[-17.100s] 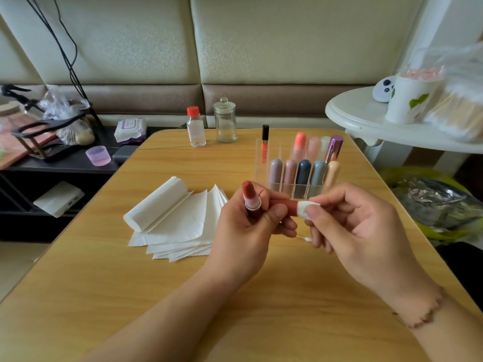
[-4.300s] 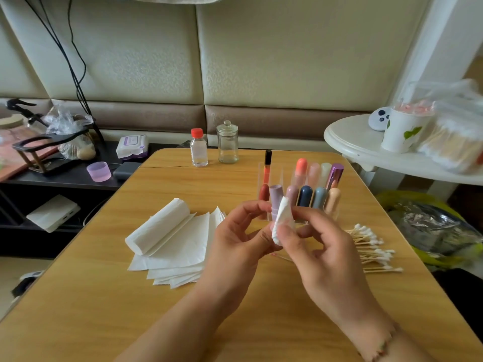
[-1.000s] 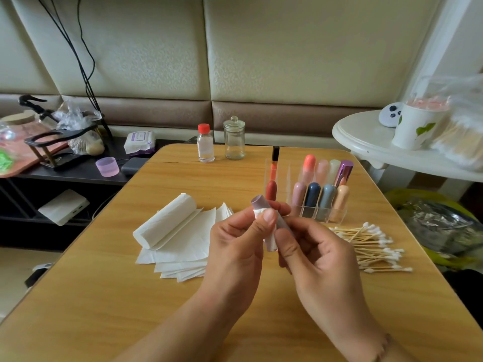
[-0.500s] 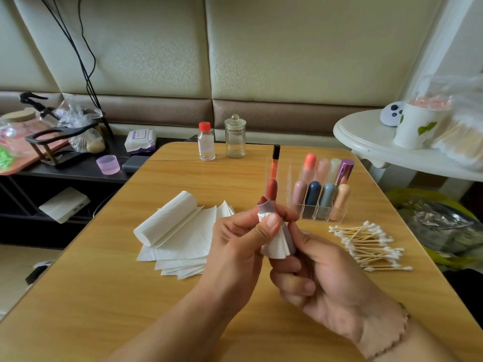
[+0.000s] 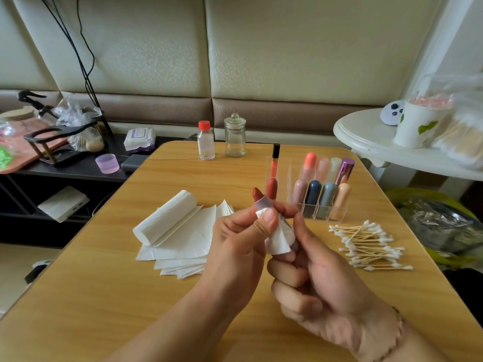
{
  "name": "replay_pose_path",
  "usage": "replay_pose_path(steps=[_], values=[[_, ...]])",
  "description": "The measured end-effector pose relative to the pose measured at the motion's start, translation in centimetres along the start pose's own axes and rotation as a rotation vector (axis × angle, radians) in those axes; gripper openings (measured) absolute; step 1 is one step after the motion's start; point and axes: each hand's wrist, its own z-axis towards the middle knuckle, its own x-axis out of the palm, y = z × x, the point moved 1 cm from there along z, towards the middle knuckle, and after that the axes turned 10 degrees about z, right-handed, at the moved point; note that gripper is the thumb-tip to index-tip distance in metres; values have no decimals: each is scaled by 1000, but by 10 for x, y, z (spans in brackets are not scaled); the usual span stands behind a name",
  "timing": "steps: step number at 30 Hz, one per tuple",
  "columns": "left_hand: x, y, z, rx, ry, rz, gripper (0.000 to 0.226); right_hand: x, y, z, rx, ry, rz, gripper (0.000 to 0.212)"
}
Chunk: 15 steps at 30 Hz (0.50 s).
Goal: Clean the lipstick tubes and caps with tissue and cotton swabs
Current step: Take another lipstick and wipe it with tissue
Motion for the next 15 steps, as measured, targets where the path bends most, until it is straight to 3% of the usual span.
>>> replay_pose_path(steps=[3, 5, 8, 11, 13, 15], values=[[0, -1, -1, 7, 53, 5, 45, -5, 1, 0, 82, 100, 72, 55], [0, -2, -1, 29, 63, -2, 47, -2, 3, -3, 68, 71, 24, 60], [-5, -1, 3, 63, 4, 6, 42, -1, 1, -4, -260, -115, -416, 68], [-9, 1, 5, 74, 0, 3, 35, -3, -4, 1, -563, -183, -651, 45], [-9, -1, 5, 77, 24, 7, 33, -4, -4, 2, -506, -134, -601, 51], [-8, -5, 4, 70, 50, -5, 34, -4, -5, 1, -366, -67, -476, 73]])
